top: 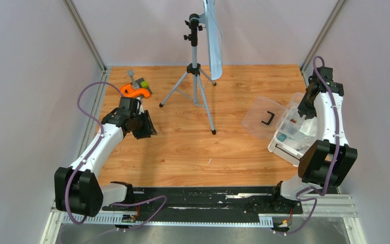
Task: Organize the medicine kit
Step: Place the medicine box compartment inside the medicine box.
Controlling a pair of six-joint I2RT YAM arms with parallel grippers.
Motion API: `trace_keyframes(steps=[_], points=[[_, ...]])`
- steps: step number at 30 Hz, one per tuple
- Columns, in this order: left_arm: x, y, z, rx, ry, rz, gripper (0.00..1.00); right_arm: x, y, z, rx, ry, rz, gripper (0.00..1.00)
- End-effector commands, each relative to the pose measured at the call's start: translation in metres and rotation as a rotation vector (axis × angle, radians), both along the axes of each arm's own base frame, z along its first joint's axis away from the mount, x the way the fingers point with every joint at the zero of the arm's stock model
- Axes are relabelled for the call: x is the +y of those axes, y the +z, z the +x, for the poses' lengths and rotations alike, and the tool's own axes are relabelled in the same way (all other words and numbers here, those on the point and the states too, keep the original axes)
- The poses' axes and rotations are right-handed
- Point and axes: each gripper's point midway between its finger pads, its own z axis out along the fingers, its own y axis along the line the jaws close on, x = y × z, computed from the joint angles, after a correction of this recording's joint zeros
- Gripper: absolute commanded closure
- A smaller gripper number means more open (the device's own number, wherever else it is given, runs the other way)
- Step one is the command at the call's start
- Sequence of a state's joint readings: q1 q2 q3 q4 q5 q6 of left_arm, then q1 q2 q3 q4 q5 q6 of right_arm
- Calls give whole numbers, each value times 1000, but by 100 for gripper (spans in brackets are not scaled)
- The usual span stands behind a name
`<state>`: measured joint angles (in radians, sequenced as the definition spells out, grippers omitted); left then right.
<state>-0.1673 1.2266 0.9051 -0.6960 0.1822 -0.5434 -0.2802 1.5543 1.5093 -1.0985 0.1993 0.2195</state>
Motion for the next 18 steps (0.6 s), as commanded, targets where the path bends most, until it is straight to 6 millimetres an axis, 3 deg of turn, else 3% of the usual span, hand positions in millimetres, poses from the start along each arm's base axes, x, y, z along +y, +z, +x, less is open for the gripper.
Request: trace_keyframes(steps=[1,8,18], points=[[1,16,9,-61,-16,-2,55,-7,-8,-4,18,2,-9,100],[1,22,10,-62,-27,5,55,-8,-23,-14,42,-23,18,100],[-4,28,17,-65,-51,-7,55,-11,-17,-24,0,-32,22,100]])
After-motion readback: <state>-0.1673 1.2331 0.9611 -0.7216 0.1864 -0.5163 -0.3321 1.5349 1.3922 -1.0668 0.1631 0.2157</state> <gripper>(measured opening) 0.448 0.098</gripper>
